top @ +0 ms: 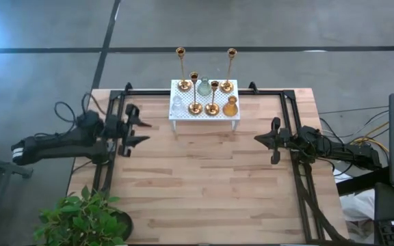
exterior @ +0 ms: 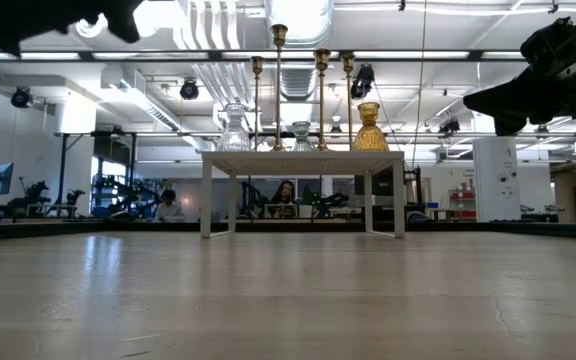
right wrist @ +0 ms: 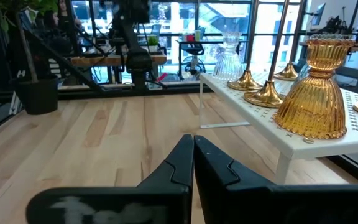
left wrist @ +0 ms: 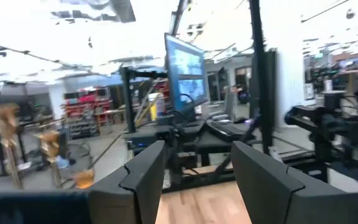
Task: Pick & Place candle stick holders
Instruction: Return to Home Position
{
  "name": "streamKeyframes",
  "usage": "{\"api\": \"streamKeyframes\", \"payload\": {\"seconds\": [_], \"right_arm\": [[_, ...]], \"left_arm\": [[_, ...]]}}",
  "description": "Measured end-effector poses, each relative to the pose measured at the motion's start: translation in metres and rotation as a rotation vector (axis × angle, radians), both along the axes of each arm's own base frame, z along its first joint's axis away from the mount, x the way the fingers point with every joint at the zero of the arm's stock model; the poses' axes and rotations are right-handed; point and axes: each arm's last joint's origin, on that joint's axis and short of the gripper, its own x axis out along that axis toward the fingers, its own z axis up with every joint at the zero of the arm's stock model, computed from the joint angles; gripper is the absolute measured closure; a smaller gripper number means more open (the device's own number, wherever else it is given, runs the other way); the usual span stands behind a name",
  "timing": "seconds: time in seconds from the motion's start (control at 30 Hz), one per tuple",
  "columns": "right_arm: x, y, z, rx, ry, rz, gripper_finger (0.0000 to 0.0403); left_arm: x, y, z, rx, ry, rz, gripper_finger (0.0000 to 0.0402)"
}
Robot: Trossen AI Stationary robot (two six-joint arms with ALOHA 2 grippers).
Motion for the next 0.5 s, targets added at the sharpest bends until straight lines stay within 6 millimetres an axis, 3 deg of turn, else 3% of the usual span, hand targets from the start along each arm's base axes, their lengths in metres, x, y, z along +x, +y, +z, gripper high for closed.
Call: {"api": "streamKeyframes", "payload": {"seconds": [0.13, 0.37, 0.5], "right_arm": [[0.000, 0.000, 0.000, 0.000, 0.000, 0.000, 0.0394], [0.000, 0.000, 0.000, 0.000, 0.000, 0.000, 0.0394], [0.000, 0.000, 0.000, 0.000, -0.001, 0.000, 0.0394]], "left_arm": [[-0.014, -0.008, -0.033, 0.008, -0.039, -0.031, 0.0211], [-0.035, -0.013, -0.073, 0.019, -0.086, -0.038, 0.0211], [-0.030, -0.013, -0.098, 0.005, 0.017, -0.064, 0.0211]]}}
